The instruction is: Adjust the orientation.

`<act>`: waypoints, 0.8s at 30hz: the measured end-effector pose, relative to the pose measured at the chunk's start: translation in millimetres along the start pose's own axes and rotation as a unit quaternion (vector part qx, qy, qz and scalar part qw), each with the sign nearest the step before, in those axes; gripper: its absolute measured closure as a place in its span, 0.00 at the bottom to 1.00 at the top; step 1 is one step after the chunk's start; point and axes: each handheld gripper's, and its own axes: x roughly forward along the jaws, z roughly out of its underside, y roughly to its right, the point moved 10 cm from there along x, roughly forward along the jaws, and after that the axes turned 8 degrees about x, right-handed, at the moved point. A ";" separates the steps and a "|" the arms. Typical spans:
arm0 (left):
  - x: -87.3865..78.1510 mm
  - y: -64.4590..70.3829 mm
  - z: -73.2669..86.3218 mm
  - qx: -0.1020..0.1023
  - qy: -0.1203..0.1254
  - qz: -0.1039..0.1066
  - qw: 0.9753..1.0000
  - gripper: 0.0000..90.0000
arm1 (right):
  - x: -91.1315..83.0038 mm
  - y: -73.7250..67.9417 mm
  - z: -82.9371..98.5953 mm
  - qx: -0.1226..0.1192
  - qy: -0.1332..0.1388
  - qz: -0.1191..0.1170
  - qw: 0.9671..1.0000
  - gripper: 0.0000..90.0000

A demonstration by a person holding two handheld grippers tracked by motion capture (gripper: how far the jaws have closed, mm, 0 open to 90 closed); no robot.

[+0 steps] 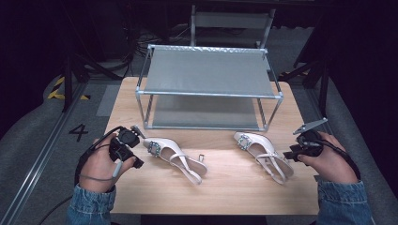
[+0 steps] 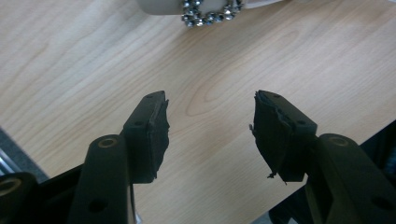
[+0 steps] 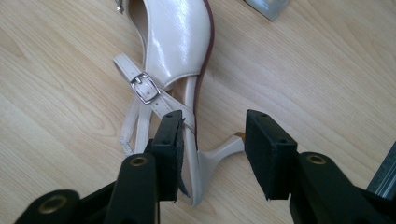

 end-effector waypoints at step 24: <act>4.8 21.2 -13.5 0.032 0.037 0.028 0.998 0.43 | -0.4 -17.8 -5.0 -0.004 0.014 -0.008 1.000 0.57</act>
